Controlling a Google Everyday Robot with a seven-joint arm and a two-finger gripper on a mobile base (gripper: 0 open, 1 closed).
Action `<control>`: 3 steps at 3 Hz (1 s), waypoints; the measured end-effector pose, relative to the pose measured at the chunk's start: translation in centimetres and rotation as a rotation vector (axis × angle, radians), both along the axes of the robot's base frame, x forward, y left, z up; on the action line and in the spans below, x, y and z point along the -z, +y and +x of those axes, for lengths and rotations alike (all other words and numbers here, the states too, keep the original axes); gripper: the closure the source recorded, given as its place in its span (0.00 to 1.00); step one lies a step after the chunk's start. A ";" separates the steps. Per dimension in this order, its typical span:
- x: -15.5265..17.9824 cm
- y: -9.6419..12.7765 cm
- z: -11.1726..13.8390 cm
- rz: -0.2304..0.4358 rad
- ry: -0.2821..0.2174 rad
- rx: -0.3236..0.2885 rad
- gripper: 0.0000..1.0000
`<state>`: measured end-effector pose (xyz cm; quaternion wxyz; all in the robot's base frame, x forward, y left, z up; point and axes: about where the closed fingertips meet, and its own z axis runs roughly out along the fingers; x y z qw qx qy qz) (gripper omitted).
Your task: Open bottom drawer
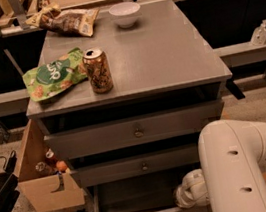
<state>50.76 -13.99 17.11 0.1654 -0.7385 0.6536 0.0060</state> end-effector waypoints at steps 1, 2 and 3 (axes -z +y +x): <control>-0.5 0.6 2.1 -0.009 -0.012 -0.023 1.00; -1.5 1.0 5.4 -0.015 -0.040 -0.059 1.00; -1.8 1.1 6.9 -0.007 -0.036 -0.072 1.00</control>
Offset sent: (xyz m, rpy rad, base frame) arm 0.1060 0.0094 0.0318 -0.0244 -0.0882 0.1106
